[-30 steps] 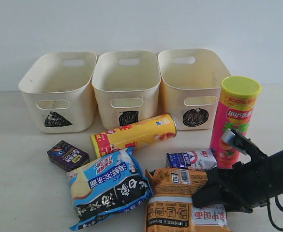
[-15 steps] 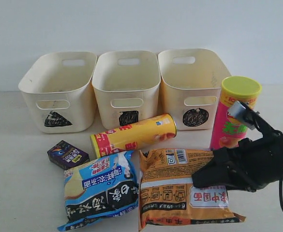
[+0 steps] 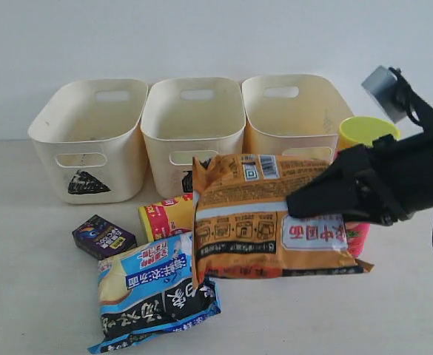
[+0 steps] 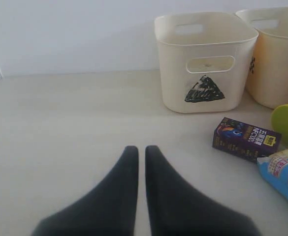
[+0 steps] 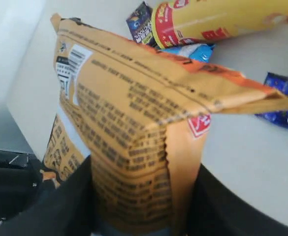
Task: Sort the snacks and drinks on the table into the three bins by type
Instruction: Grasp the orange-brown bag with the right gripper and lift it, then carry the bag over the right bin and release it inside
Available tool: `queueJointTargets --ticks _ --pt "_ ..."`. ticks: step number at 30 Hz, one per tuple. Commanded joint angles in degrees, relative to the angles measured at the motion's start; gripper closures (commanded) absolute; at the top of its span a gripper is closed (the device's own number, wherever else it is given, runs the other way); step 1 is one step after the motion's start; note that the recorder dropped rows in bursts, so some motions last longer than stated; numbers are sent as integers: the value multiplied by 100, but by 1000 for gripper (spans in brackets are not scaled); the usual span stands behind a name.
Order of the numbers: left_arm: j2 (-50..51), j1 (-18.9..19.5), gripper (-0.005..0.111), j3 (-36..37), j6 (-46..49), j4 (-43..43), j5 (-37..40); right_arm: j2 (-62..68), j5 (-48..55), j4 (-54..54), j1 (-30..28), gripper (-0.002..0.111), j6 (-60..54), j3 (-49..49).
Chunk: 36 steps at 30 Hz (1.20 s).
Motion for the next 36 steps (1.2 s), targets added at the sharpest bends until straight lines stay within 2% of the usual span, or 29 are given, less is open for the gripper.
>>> queueJointTargets --ticks 1,6,8,13,18,29,33,36 --pt "-23 6 102 -17 -54 -4 -18 3 239 -97 0 108 258 -750" --pt "-23 6 102 -17 -54 -4 -18 722 369 -477 -10 108 742 -2274" --pt "-23 6 102 -17 -54 -4 -18 1395 580 -487 -76 108 879 -3303" --pt "-23 6 102 -17 -54 -4 -18 2490 859 -487 -292 108 1363 -4887" --pt "-23 6 102 -17 -54 -4 -18 3208 849 -487 -398 108 1649 -5883" --pt "-23 6 102 -17 -54 -4 -18 4088 402 -634 -411 108 1968 -7152" --pt "-23 6 102 -17 -54 -4 -31 4167 -656 -1699 -411 108 2146 -7188" --pt "-23 6 102 -17 -54 -4 -31 4203 -1125 -2070 -411 108 2278 -7188"
